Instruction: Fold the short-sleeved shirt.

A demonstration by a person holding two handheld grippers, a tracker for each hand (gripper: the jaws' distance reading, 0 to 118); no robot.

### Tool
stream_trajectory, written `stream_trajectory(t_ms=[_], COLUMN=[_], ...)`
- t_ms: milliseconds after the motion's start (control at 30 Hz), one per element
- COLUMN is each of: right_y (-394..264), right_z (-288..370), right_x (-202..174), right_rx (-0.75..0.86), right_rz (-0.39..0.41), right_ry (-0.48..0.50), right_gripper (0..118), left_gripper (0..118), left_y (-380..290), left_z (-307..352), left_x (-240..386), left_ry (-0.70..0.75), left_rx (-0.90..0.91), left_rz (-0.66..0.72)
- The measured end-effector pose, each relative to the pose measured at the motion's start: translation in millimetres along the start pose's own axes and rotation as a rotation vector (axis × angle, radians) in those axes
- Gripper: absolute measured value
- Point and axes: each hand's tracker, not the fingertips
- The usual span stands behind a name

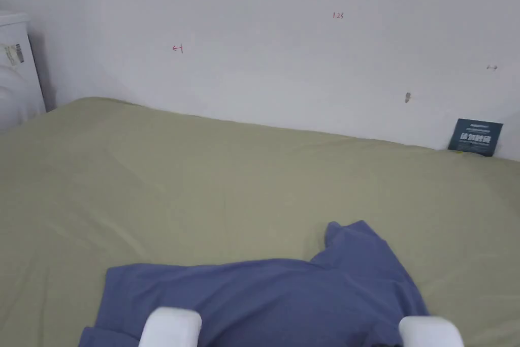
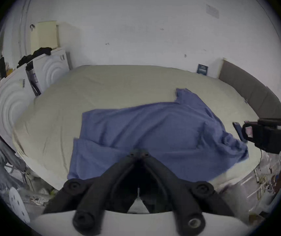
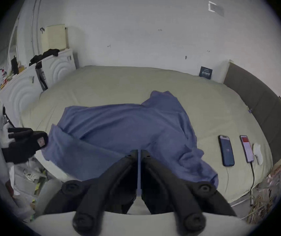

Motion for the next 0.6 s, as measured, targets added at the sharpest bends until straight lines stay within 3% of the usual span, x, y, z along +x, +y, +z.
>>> stream_trajectory(t_ms=[133, 167, 233, 267, 300, 400, 433, 467, 500, 533, 567, 600], right_y=[43.9, 56.5, 79.4, 87.2, 96.2, 118.0, 125.1, 133.0, 143.3, 153.2, 161.6, 174.0], right_z=[-40.6, -53.0, -74.3, -81.4, -89.9, -109.1, -116.6, -123.7, -135.1, -147.2, -159.7, -179.9], right_x=[22.3, 31.1, 49.2, 57.7, 68.8, 101.1, 111.6, 121.2, 133.8, 145.3, 153.5, 163.0], right_rx=[0.045, 0.057, 0.073, 0.074, 0.074, 0.042, 0.022, 0.003, -0.015, -0.038, -0.077, -0.142], right_rz=[-0.043, -0.062, -0.059, -0.065, -0.072, -0.124, -0.147, -0.157, -0.152, -0.146, -0.118, -0.067], right_ry=[0.015, 0.009, -0.02, -0.028, -0.032, -0.014, -0.015, -0.033, -0.021, -0.015, -0.014, 0.019], right_gripper=[6, 6, 6, 6, 6, 6, 7, 11, 31, 64, 95, 100], left_gripper=[3, 18, 88, 108, 111, 109, 103, 89, 73, 71, 57, 49], left_y=[52.5, 66.3, 89.5, 95.5, 101.8, 110.0, 109.0, 107.8, 104.8, 99.6, 96.5, 93.9], left_z=[-38.2, -54.5, -98.5, -117.2, -142.5, -209.7, -231.4, -252.3, -269.1, -278.2, -281.3, -281.5], left_x=[-41.2, -55.0, -88.5, -99.8, -114.4, -149.5, -154.5, -158.5, -163.4, -163.4, -162.9, -161.5], left_ry=[0.019, 0.026, 0.093, 0.126, 0.109, 0.044, 0.08, 0.136, 0.14, 0.169, 0.164, 0.145], left_rx=[0.017, 0.019, -0.032, -0.048, -0.11, -0.283, -0.33, -0.39, -0.456, -0.478, -0.519, -0.513], left_rz=[0.047, 0.059, 0.086, 0.084, 0.089, 0.155, 0.181, 0.193, 0.194, 0.198, 0.179, 0.164])
